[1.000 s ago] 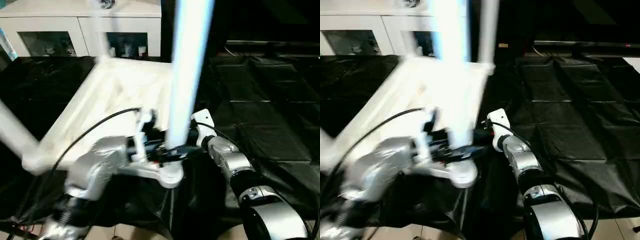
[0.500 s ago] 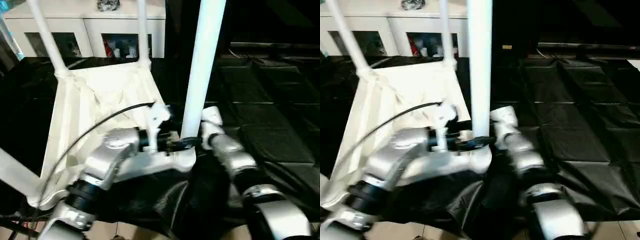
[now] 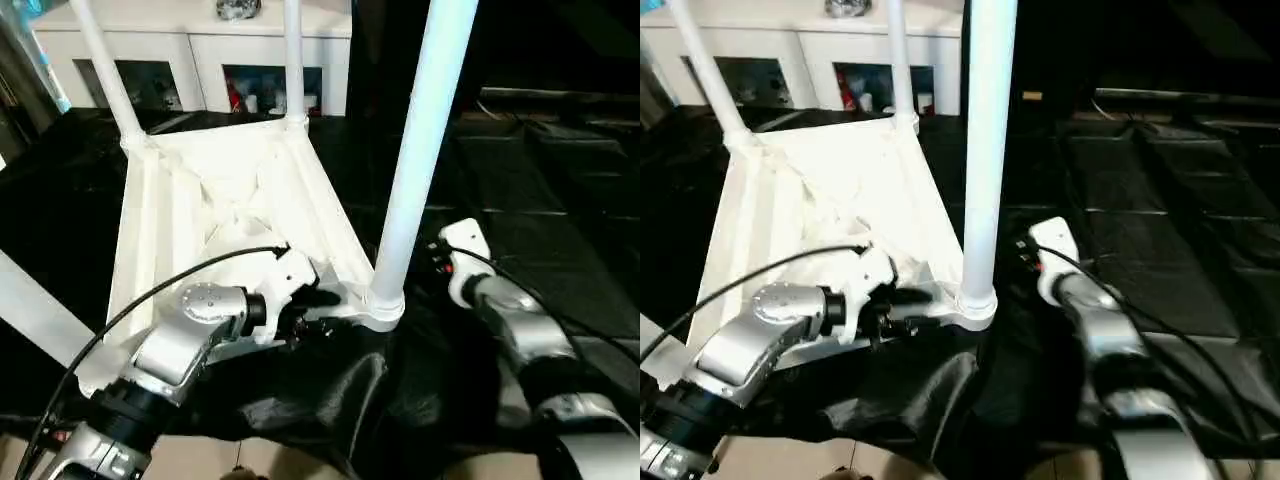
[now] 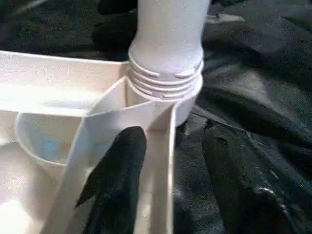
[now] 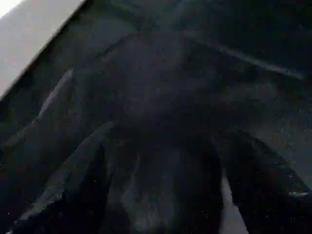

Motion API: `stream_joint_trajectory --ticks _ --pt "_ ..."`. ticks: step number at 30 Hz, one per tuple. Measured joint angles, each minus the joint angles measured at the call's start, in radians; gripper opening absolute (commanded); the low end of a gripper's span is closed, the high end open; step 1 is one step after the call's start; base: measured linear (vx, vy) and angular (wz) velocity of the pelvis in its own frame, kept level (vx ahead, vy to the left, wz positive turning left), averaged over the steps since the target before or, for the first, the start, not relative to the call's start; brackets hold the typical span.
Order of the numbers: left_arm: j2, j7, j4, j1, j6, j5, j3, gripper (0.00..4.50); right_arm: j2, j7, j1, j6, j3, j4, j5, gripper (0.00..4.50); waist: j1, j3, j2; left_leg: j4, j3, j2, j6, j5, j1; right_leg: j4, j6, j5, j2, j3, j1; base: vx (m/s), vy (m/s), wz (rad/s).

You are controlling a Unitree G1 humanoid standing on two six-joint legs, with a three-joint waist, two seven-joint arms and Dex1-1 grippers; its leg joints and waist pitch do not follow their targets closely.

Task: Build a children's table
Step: Rotate table base

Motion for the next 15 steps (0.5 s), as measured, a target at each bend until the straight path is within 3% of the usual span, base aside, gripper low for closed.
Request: stream_joint_trajectory --ticks 1,5,15 --pt "0.004 0.0 -0.009 0.001 0.01 0.0 -0.003 1.76 -0.017 0.024 0.02 0.016 0.003 -0.033 0.0 3.49 0.0 0.0 0.0 0.0 0.0 0.0 0.0 0.0 0.0 0.0 0.0 0.0 0.0 0.0 0.0 0.0 0.0 0.0" --pt "0.007 0.022 -0.016 0.0 0.027 0.044 -0.021 1.59 -0.099 0.155 0.104 0.077 0.042 -0.21 0.007 3.49 -0.001 0.0 0.0 0.0 0.0 0.0 0.0 0.0 0.0 -0.001 0.003 -0.001 0.0 0.0 0.0 0.0 0.0 0.0" --pt "0.007 0.047 0.013 -0.009 0.001 0.096 -0.046 0.77 -0.203 0.363 0.196 0.176 0.083 -0.482 0.083 3.49 -0.007 0.0 0.001 0.0 -0.001 0.0 0.0 0.0 0.0 -0.001 0.006 -0.004 0.0 0.0 0.001 0.0 0.0 0.0"
